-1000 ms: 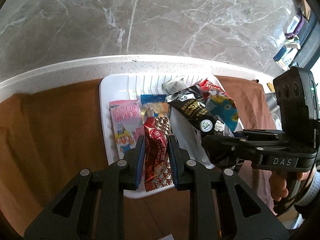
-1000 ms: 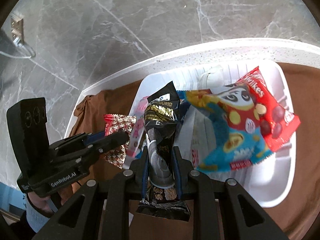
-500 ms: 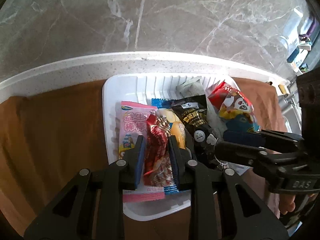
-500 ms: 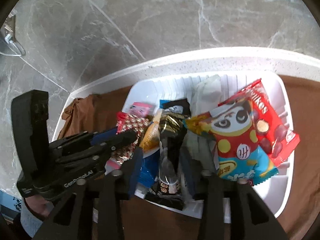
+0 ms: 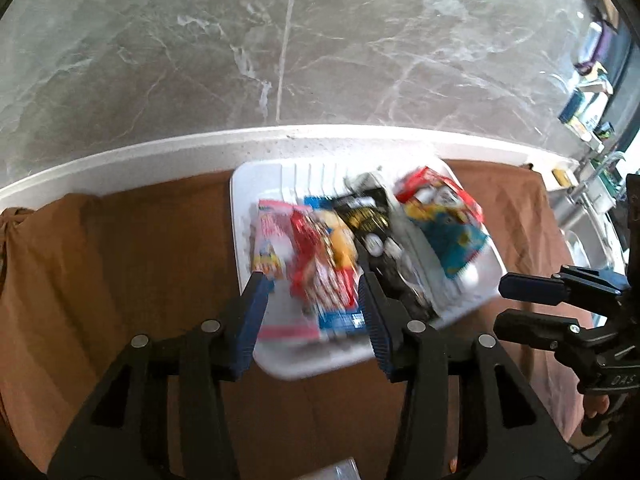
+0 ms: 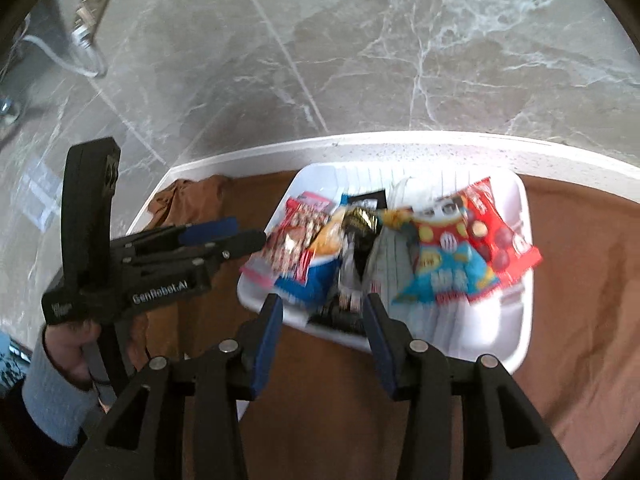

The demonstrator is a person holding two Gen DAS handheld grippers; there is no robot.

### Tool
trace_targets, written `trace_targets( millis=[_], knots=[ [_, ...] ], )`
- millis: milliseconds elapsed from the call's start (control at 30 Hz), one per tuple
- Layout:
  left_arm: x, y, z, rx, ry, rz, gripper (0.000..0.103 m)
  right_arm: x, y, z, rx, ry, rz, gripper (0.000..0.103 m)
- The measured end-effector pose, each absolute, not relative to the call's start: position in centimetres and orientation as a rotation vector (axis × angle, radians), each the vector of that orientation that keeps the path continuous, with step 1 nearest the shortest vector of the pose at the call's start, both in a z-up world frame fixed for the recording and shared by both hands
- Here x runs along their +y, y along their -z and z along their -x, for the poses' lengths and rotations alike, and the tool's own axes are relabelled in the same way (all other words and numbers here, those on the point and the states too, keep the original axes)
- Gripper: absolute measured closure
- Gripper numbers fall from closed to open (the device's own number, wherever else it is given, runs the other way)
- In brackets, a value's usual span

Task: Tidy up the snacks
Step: 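Carry red candy and black packet into the tray and open both tools, then grasp the green seed bag with left tool while right tool grasps orange bar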

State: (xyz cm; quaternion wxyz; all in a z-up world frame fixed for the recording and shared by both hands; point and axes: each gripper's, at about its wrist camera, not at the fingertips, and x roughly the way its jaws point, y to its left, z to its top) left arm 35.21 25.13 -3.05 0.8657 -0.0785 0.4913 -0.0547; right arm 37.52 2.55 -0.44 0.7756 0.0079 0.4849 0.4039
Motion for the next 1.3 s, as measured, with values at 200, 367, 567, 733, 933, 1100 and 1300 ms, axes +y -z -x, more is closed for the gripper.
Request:
trace_targets(
  millis=[200, 367, 567, 733, 933, 1100, 1300],
  knots=[
    [24.0, 1.7, -29.3, 1.034, 0.135, 0.143, 0.058, 0.5, 0.3, -32.9, 1.066, -0.900, 0.007, 0.057],
    [23.0, 1.6, -24.3, 1.065, 0.143, 0.134, 0.058, -0.9, 1.3, -28.1, 1.093, -0.918, 0.076, 0.057],
    [21.6, 2.2, -18.3, 1.117, 0.161, 0.137, 0.058, -2.3, 4.4, -23.7, 1.175, -0.906, 0.127, 0.057],
    [19.7, 2.8, -13.6, 1.155, 0.191, 0.117, 0.057, -3.2, 6.4, -21.0, 1.223, -0.891, 0.156, 0.057],
    [17.9, 4.2, -9.0, 1.204, 0.187, 0.096, 0.057, -3.7, 7.6, -19.6, 1.231, -0.873, 0.165, 0.057],
    [17.9, 4.8, -6.9, 1.219, 0.149, 0.117, 0.057, -3.0, 8.5, -18.6, 1.229, -0.872, 0.187, 0.057],
    [18.5, 4.8, -5.4, 1.224, 0.121, 0.136, 0.057, -2.3, 8.8, -17.8, 1.202, -0.852, 0.226, 0.056]
  ],
)
